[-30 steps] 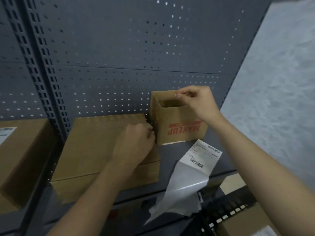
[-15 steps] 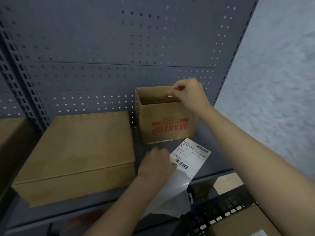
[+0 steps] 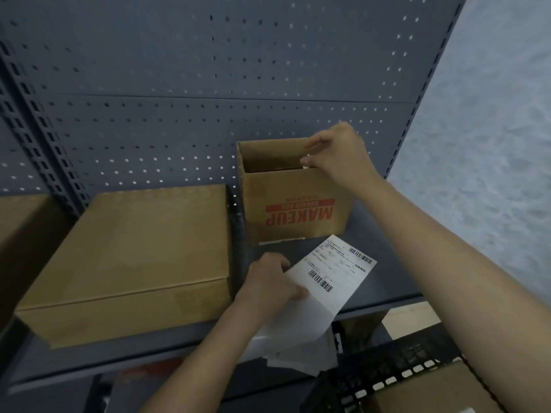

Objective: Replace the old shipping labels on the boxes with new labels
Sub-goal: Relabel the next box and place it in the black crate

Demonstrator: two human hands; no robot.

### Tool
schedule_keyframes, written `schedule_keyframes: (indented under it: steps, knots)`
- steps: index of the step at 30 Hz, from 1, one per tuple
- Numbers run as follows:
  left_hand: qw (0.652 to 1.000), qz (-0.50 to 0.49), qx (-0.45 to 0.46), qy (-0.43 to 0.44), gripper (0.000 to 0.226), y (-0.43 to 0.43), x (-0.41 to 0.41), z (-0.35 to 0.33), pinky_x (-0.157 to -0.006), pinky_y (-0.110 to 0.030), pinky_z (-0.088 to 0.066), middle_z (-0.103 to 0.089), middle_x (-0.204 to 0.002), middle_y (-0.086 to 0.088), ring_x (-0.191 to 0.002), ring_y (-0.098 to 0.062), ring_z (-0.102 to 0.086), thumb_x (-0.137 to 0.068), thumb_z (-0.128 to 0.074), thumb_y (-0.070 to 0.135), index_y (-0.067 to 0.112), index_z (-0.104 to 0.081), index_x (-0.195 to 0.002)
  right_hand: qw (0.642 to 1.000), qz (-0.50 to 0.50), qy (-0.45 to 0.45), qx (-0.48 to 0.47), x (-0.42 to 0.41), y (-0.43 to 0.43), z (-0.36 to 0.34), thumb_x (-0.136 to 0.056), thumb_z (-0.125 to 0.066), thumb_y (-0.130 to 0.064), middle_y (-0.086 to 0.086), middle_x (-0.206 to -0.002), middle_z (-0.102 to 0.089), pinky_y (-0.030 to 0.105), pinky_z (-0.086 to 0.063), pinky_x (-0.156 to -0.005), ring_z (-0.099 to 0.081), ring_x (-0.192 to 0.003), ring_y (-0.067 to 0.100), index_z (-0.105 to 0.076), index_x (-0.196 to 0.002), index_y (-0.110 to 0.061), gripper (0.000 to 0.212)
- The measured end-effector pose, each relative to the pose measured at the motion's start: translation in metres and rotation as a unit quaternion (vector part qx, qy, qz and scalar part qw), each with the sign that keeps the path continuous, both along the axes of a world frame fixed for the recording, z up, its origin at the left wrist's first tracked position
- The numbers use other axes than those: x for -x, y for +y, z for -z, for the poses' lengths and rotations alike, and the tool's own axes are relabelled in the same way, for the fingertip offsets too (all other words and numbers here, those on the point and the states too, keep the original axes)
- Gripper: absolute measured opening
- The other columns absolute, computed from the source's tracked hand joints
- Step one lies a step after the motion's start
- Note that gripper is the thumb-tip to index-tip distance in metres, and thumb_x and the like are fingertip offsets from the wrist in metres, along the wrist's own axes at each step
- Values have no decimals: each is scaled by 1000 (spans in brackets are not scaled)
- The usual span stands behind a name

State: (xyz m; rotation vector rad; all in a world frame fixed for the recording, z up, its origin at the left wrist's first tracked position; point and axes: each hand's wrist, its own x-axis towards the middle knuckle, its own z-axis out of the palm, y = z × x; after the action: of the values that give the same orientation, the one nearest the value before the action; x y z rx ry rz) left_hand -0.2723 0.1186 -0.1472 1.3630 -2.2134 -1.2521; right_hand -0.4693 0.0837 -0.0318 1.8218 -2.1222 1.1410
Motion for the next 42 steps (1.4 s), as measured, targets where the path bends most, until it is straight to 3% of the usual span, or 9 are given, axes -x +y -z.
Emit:
schedule_keyframes:
  steps: [6,10,15,22,26,30,33,36,42]
  knots:
    - [993,-27,-63,94,35,-5,-2,-8,-83,-29,-55,-69,-96,3,-91,-12,-65,-68,-88,19,18,-72,-100,999,-35,9,-27,-2,-3,-1,-91,-68,-27,-15,-74,-59,5,-40,-73,-55,-73,-3,-78,-86,-14,17]
    - [985,-28,-86,150,40,-6,-4,-15,-83,-25,-55,-69,-100,3,-95,-13,-65,-72,-86,15,20,-71,-109,997,-30,33,-60,-1,-6,3,-100,-53,-18,1,-78,-68,35,-54,-75,-62,-70,13,-68,-78,-13,27]
    - [976,-7,-115,184,38,-4,-6,-26,-73,-16,-54,-72,-99,3,-90,-8,-67,-77,-81,9,22,-70,-111,997,-22,1,-72,3,-6,1,-93,-66,-26,0,-80,-70,13,-40,-66,-64,-79,14,-66,-81,-15,15]
    - [970,-19,-146,194,32,-2,-9,-31,-69,-22,-57,-76,-91,6,-82,-12,-73,-76,-81,5,21,-73,-102,998,-33,20,-48,2,-2,-5,-93,-64,-15,-11,-77,-62,20,-48,-79,-54,-73,-2,-76,-94,-13,13]
    - [970,-24,-141,196,27,-1,-9,-32,-73,-25,-58,-77,-88,5,-83,-14,-73,-75,-82,5,21,-74,-95,995,-45,51,-67,1,-1,-5,-100,-48,-10,2,-114,-69,21,-40,-87,-61,-102,13,-72,-113,-11,27]
    - [969,-26,-140,200,27,0,-9,-34,-80,-31,-59,-77,-90,2,-87,-19,-73,-75,-82,5,20,-74,-96,994,-43,61,-83,1,-2,-3,-95,-50,-10,-3,-108,-71,46,-45,-102,-62,-99,15,-75,-100,-20,27]
    - [968,-19,-139,207,26,1,-11,-38,-80,-32,-60,-77,-91,1,-87,-19,-73,-77,-81,5,18,-74,-98,996,-54,37,-58,3,0,-3,-90,-66,-17,-11,-88,-64,31,-54,-84,-57,-79,-1,-70,-89,-21,6]
    - [966,-14,-142,218,25,2,-13,-43,-79,-32,-61,-77,-92,2,-84,-18,-74,-78,-80,6,18,-74,-100,998,-42,37,-19,7,-2,-4,-86,-71,-15,-7,-87,-57,13,-44,-69,-52,-78,-1,-75,-86,-15,3]
    - [955,-14,-155,253,27,4,-16,-50,-87,-43,-59,-77,-97,-2,-90,-23,-74,-78,-80,4,15,-73,-101,999,-31,12,-9,13,-2,-4,-87,-72,-18,0,-102,-64,5,-35,-68,-54,-86,6,-77,-102,-17,15]
